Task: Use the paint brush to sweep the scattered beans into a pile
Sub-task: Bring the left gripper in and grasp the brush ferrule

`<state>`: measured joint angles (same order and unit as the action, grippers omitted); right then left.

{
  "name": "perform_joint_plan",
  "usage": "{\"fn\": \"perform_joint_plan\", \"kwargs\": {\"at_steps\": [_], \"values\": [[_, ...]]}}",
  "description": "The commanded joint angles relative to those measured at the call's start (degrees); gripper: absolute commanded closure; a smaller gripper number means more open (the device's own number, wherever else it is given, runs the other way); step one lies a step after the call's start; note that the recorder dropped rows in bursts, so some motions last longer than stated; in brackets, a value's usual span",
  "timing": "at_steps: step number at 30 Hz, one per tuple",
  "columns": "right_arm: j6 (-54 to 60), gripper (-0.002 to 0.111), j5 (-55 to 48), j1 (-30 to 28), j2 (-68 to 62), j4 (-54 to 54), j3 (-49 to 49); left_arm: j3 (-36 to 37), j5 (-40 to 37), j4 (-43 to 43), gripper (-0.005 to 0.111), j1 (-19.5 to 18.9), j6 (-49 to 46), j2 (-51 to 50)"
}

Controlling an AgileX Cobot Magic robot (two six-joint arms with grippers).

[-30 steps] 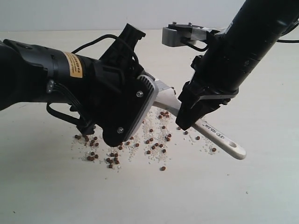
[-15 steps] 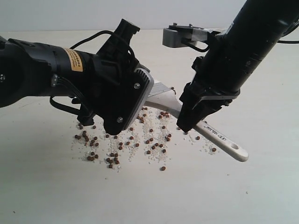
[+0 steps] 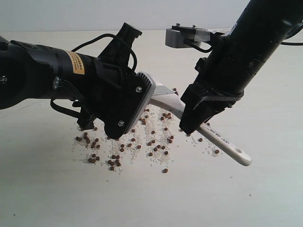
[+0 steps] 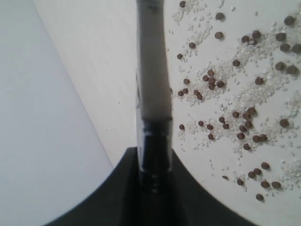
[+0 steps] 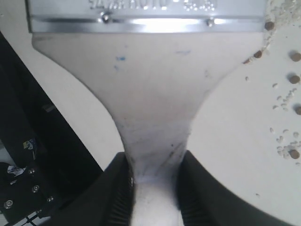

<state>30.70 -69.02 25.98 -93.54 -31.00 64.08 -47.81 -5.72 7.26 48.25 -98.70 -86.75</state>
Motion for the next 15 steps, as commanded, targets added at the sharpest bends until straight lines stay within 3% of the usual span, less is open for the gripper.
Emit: {"fn": "perform_joint_plan", "kwargs": {"at_steps": [1,10,15], "values": [[-0.11,0.108,0.16,-0.17,0.15,-0.57,0.5,0.14,-0.62,0.44,0.1,-0.26,0.13,0.08],[-0.39,0.108,0.67,-0.07,0.15,-3.35,0.5,0.14,-2.85,0.44,0.101,-0.16,0.13,0.08],[-0.39,0.108,1.63,-0.07,0.15,-3.49,0.5,0.14,-3.23,0.44,0.107,-0.16,0.13,0.08]]}}
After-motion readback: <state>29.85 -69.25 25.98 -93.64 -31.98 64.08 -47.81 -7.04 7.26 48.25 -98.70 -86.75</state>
